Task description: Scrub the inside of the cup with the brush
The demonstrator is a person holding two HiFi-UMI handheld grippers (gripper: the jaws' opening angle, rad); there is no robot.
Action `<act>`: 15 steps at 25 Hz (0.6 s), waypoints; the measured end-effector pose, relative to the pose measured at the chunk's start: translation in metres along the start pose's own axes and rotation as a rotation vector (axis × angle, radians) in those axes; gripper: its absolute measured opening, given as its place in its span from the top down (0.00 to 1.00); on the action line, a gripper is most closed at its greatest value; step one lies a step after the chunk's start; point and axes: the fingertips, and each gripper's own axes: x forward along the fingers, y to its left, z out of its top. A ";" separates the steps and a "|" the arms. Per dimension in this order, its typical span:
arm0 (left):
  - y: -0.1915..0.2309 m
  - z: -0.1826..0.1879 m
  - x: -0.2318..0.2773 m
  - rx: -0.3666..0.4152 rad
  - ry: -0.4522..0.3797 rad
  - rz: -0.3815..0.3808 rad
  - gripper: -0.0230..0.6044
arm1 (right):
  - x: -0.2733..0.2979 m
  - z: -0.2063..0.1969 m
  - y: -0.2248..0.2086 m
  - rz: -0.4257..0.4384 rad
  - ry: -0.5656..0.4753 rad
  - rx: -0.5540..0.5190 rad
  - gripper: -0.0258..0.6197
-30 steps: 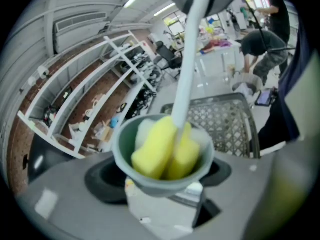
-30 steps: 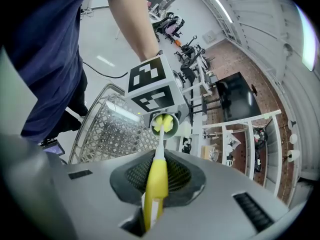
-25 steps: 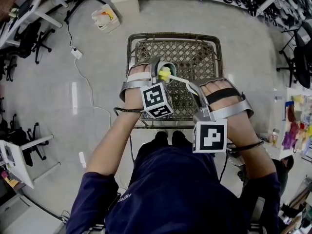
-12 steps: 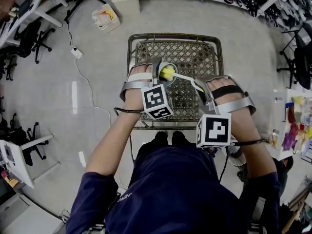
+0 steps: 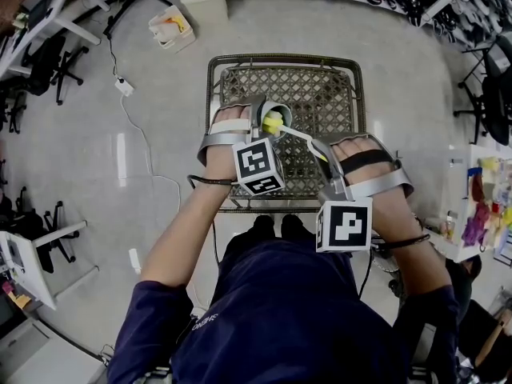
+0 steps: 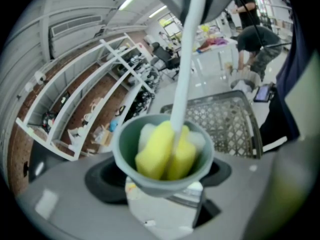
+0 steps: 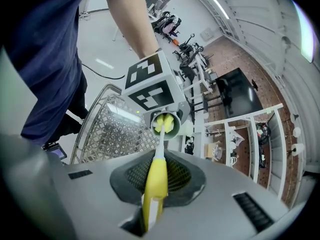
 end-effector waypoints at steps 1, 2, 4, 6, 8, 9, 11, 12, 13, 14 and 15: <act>-0.001 0.001 0.001 0.004 0.004 -0.001 0.34 | -0.001 0.002 -0.001 -0.004 -0.006 0.000 0.91; -0.001 0.001 0.002 0.008 0.008 -0.001 0.34 | -0.003 0.004 -0.003 -0.008 -0.011 0.002 0.91; -0.002 0.003 0.003 0.011 0.007 0.002 0.34 | -0.002 0.002 -0.005 -0.007 -0.011 0.000 0.91; -0.002 0.005 0.003 0.014 0.003 0.005 0.34 | -0.001 -0.003 -0.006 0.001 -0.007 0.006 0.91; -0.002 0.006 0.002 0.032 0.009 0.012 0.34 | 0.000 -0.010 -0.010 -0.006 0.002 0.003 0.91; -0.001 0.005 0.002 0.040 0.013 0.017 0.34 | 0.000 -0.012 -0.011 -0.007 0.004 0.006 0.91; 0.000 0.004 0.001 0.036 0.015 0.019 0.34 | 0.001 -0.015 -0.013 -0.003 0.003 0.019 0.91; 0.000 0.003 0.000 0.029 0.015 0.021 0.34 | 0.001 -0.018 -0.013 -0.001 0.003 0.027 0.91; 0.001 0.003 0.000 0.026 0.014 0.026 0.34 | 0.002 -0.021 -0.012 0.002 0.001 0.037 0.91; 0.002 0.003 -0.001 0.023 0.013 0.032 0.34 | 0.001 -0.024 -0.011 0.006 -0.002 0.049 0.91; 0.003 0.003 -0.002 0.018 0.011 0.036 0.34 | 0.001 -0.025 -0.009 0.009 -0.008 0.059 0.91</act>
